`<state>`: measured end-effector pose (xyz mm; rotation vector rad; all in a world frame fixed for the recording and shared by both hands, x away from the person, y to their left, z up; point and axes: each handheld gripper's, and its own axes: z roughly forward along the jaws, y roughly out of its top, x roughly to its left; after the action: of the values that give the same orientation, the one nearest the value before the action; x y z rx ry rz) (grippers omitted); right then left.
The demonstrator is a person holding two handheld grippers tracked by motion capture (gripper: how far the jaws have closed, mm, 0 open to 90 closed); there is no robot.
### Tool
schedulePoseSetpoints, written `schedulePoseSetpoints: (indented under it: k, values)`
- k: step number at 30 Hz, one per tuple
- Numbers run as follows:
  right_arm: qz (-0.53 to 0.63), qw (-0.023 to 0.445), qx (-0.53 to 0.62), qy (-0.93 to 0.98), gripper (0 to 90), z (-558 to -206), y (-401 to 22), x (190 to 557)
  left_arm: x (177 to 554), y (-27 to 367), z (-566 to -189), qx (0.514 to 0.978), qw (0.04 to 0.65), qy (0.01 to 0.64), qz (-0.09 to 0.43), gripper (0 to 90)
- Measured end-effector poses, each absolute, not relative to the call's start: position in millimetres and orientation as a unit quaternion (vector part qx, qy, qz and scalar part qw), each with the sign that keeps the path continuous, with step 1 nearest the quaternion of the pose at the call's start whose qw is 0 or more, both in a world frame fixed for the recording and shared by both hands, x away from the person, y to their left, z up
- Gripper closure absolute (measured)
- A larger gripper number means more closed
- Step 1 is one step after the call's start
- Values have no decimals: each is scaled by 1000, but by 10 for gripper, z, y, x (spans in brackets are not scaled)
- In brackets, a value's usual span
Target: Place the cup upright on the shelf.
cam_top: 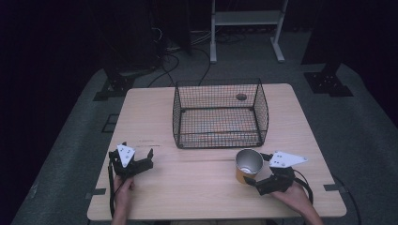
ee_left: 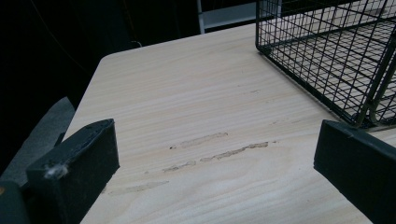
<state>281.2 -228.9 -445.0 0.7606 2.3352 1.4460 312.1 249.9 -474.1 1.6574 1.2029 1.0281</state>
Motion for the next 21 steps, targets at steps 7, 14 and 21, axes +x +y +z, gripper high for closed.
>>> schedulePoseSetpoints:
  k: [7, 14, 21]
  values:
    - [503, 145, 261, 811, 20, -4444, -2168, 2858, 3121, 2501, -4740, 659, 413, 478, 409, 0]
    - [504, 145, 266, 809, 75, -4451, -2133, 2879, 3120, 2501, -4740, 659, 413, 478, 409, 0]
    - [502, 145, 267, 810, 126, -4431, -2144, 2883, 3120, 2501, -4740, 659, 413, 478, 409, 0]
